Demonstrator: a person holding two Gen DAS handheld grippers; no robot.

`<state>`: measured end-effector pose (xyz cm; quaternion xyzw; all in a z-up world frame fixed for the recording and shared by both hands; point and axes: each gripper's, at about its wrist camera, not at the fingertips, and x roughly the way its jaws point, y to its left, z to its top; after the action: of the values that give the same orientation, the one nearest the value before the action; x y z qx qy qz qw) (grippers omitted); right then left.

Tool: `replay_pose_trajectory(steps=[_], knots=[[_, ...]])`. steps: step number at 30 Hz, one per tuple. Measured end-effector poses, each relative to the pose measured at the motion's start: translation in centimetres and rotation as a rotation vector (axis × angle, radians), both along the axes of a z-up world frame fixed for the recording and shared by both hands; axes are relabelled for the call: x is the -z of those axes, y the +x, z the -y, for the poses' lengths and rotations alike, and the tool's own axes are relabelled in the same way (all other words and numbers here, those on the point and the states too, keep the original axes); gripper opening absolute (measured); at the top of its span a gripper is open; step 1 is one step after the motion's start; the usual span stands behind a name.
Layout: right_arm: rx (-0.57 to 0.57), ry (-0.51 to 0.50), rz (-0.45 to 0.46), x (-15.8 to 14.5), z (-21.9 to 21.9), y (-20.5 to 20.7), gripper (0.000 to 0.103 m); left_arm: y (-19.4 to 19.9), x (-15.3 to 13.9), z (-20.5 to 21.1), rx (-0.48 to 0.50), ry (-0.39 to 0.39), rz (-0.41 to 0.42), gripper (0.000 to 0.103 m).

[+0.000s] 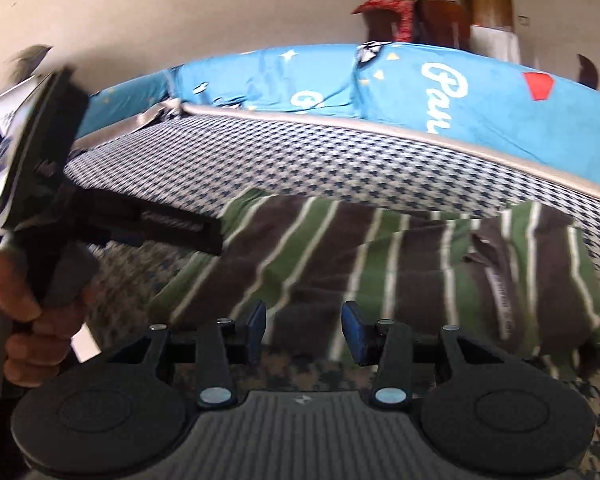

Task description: Fold clothes

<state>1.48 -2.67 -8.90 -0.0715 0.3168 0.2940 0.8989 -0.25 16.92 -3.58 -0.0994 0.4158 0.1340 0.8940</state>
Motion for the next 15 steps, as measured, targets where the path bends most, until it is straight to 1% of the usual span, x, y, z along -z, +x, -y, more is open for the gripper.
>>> replay_pose_trajectory(steps=[1, 4, 6, 9, 11, 15], knots=[[-0.023, -0.009, 0.001, 0.2, -0.5, -0.3, 0.042, 0.0, 0.0, 0.0, 0.002, 0.003, -0.005, 0.103], [-0.089, -0.036, 0.011, 0.6, -2.0, -1.0, 0.042, -0.1, 0.1, 0.1, 0.016, -0.011, -0.015, 0.103], [-0.129, -0.054, 0.021, 0.9, -2.9, -1.4, 0.042, -0.1, -0.1, 0.0, 0.032, -0.035, -0.015, 0.103], [-0.181, -0.080, 0.037, 1.3, -4.1, -1.8, 0.042, 0.0, -0.1, -0.1, 0.043, -0.042, -0.034, 0.103], [-0.211, -0.105, 0.052, 1.7, -4.9, -2.0, 0.042, 0.0, 0.0, -0.3, 0.040, -0.062, -0.043, 0.103], [-0.273, -0.184, 0.108, 2.7, -6.7, -2.6, 0.042, 0.5, 0.0, -1.0, 0.038, -0.127, -0.066, 0.103]])
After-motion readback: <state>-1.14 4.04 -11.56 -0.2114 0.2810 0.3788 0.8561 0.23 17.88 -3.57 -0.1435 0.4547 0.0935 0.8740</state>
